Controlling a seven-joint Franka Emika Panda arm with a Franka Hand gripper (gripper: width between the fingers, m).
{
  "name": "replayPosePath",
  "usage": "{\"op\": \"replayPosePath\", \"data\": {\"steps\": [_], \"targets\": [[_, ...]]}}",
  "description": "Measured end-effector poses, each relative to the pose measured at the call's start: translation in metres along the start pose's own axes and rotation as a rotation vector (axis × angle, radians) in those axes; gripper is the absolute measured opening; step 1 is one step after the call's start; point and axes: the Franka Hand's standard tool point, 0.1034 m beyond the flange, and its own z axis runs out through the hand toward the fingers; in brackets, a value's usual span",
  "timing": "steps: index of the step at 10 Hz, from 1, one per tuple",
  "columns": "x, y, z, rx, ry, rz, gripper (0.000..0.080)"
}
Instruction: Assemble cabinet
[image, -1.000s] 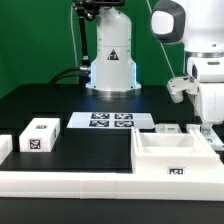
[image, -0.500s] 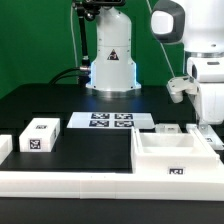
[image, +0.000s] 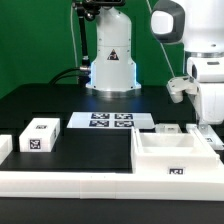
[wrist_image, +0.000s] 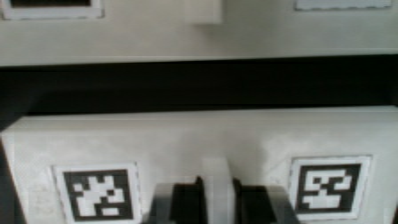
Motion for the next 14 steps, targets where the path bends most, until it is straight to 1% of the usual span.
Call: {"op": "replayPosePath", "data": {"steps": [1, 2, 3, 4, 5, 7, 8, 9, 11, 12, 14], "targets": [[-0.004, 0.000, -0.003, 0.011, -0.014, -0.004, 0.0059], [-0.012, 0.003, -0.019, 0.016, -0.045, -0.003, 0.0059], [-0.018, 0.006, -0.034, 0.008, -0.062, -0.009, 0.0060], [-0.027, 0.006, -0.042, 0.005, -0.073, -0.019, 0.0061], [-0.038, 0.007, -0.048, 0.009, -0.084, -0.021, 0.0061], [-0.052, 0.012, -0.054, 0.007, -0.090, -0.013, 0.0061], [-0.056, 0.015, -0.056, 0.006, -0.091, -0.010, 0.0061], [-0.058, 0.022, -0.059, -0.003, -0.089, -0.005, 0.0061], [-0.059, 0.030, -0.062, -0.013, -0.086, -0.007, 0.0061], [-0.062, 0.033, -0.063, -0.009, -0.089, -0.006, 0.0061], [-0.064, 0.036, -0.060, -0.007, -0.087, 0.000, 0.0061]]}}
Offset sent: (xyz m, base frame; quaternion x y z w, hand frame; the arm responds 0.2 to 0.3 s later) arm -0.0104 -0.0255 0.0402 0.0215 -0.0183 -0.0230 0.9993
